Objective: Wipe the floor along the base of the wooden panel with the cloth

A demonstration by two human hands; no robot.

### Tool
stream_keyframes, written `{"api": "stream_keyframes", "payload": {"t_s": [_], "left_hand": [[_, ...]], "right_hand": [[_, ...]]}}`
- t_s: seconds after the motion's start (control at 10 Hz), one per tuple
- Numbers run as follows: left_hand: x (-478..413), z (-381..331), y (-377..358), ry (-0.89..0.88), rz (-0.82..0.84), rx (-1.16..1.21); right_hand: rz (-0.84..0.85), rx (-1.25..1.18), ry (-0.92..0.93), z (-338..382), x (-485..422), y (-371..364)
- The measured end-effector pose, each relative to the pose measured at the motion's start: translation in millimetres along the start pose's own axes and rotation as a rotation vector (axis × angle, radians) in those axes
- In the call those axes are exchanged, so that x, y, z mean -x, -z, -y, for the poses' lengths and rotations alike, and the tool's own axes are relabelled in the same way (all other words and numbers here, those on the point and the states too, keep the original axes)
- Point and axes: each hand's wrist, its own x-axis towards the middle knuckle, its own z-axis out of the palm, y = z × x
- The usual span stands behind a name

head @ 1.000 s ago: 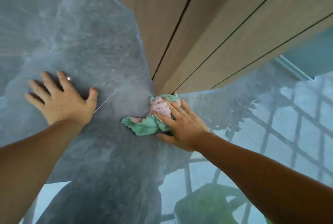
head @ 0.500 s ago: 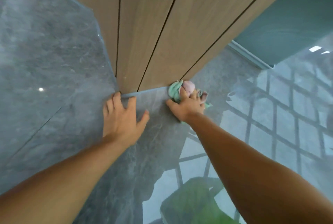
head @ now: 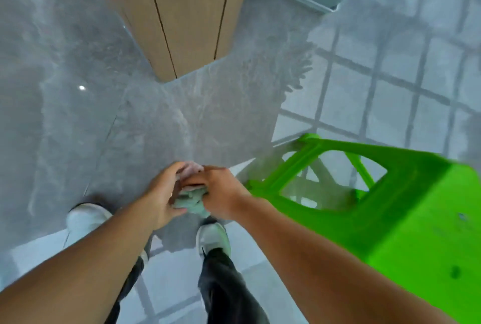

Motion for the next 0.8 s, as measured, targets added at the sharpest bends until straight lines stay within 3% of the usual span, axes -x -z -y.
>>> {"api": "stream_keyframes", "payload": {"t_s": [0.2,0.3,0.4,0.5,0.7,0.8], "left_hand": [[163.2,2.5,-136.6,0.086,0.233,-0.275],[209.8,14.0,-211.9,0.008,0.227,-0.467],[233.9,36.3,-265.3,-0.051,0.361,-0.485],[233.7,69.6,-291.3,-0.031,0.35,-0.523],[214.2,103.5,-299.0,-0.035,0.266,-0.631],[233.0,86.0,-281.3,-0.186,0.149,-0.861]], "right_hand": [[-0.426,-0.127,-0.067,48.5,205.1,102.8],[-0.691,-0.141,-0.146,30.9,288.4,128.1],[-0.898,-0.148,-0.318,-6.1,346.5,127.4],[-0.794,-0.11,-0.505,-36.8,367.9,114.3],[-0.422,0.009,-0.636,-66.2,360.9,96.0],[-0.456,-0.004,-0.61,-50.5,366.4,113.8]]}}
